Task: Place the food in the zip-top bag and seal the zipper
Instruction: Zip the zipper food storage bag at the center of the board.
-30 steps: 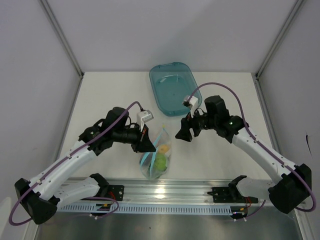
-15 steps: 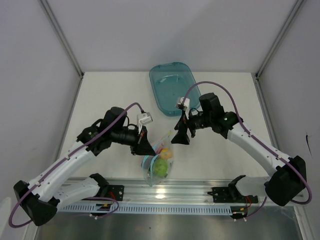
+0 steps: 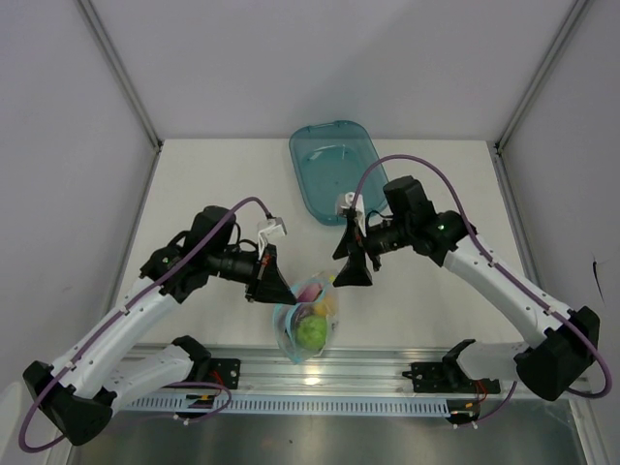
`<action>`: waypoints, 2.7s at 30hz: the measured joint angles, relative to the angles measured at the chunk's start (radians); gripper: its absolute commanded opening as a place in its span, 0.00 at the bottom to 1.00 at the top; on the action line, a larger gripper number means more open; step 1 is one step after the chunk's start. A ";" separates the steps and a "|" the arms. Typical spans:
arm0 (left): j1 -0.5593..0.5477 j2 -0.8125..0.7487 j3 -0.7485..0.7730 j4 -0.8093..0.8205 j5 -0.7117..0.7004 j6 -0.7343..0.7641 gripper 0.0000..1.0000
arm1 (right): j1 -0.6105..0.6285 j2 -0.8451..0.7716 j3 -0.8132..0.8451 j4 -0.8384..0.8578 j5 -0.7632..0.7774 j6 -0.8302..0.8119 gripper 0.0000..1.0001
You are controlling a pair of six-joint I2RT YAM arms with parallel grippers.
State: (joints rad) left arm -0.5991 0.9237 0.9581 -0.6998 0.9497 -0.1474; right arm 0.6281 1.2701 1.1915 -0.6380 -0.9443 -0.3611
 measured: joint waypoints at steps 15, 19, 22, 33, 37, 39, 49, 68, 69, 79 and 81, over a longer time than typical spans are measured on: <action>0.019 0.012 0.000 0.002 0.034 -0.002 0.01 | 0.109 0.069 0.004 0.011 -0.029 -0.015 0.40; 0.020 0.019 0.000 0.002 0.039 -0.006 0.00 | 0.109 0.074 -0.009 0.057 -0.014 0.000 0.22; 0.020 0.021 0.000 0.002 0.023 -0.006 0.01 | 0.109 0.074 -0.020 0.091 -0.006 0.016 0.05; 0.022 0.010 0.011 -0.003 -0.200 0.004 0.46 | 0.136 0.034 -0.083 0.229 0.023 0.259 0.00; 0.022 -0.028 0.013 0.033 -0.271 -0.001 0.59 | 0.164 -0.004 -0.132 0.279 0.053 0.418 0.00; 0.022 -0.047 0.013 0.061 -0.292 -0.002 0.64 | 0.183 -0.027 -0.148 0.282 0.077 0.491 0.00; -0.079 -0.019 0.021 0.215 -0.259 0.010 0.83 | 0.248 -0.220 -0.200 0.311 0.203 0.841 0.00; -0.173 0.029 -0.031 0.294 -0.106 0.022 0.83 | 0.261 -0.261 -0.292 0.353 0.273 1.046 0.00; -0.179 0.034 -0.031 0.293 -0.106 0.025 0.83 | 0.261 -0.261 -0.292 0.358 0.274 1.050 0.00; -0.215 0.113 -0.031 0.234 -0.111 0.042 0.29 | 0.261 -0.273 -0.292 0.382 0.285 1.075 0.06; -0.215 0.125 -0.031 0.224 -0.111 0.042 0.06 | 0.261 -0.276 -0.292 0.378 0.294 1.069 0.30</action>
State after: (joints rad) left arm -0.8143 1.0489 0.9272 -0.4755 0.8387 -0.1055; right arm 0.8890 0.9939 0.8993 -0.2604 -0.6506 0.7082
